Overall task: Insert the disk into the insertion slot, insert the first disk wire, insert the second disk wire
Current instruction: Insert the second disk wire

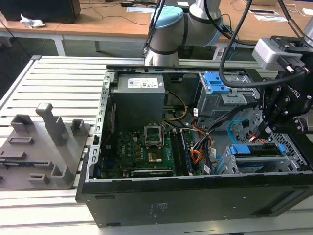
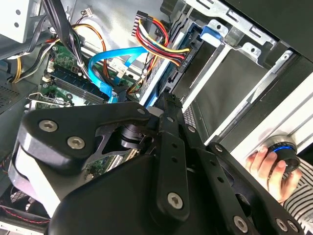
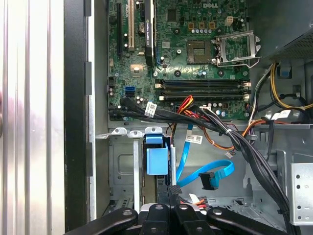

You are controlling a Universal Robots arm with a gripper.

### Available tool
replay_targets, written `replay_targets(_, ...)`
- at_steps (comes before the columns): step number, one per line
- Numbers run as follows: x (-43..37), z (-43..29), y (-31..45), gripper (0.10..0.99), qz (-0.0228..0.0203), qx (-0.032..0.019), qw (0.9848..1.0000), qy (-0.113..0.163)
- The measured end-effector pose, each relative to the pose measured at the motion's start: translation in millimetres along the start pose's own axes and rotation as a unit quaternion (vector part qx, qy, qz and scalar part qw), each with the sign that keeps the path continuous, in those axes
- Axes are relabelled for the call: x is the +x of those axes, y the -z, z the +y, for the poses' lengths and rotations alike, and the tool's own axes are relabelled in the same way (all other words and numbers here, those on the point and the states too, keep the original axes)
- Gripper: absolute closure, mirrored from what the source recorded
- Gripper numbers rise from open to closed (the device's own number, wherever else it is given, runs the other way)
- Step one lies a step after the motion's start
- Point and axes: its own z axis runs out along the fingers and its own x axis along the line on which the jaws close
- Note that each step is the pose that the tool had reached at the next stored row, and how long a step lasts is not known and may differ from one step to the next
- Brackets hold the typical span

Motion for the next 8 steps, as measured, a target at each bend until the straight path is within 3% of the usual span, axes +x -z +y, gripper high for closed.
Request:
replay_targets(3,0.0,0.1,0.0,0.98,0.0,0.0,1.0,0.0)
replay_targets(4,0.0,0.1,0.0,0.918,0.0,0.0,1.0,0.0)
replay_targets(5,0.0,0.1,0.0,0.918,0.0,0.0,1.0,0.0)
replay_targets(6,0.0,0.1,0.0,0.792,0.0,0.0,1.0,0.0)
replay_targets(7,0.0,0.1,0.0,0.725,0.0,0.0,1.0,0.0)
replay_targets(8,0.0,0.1,0.0,0.725,0.0,0.0,1.0,0.0)
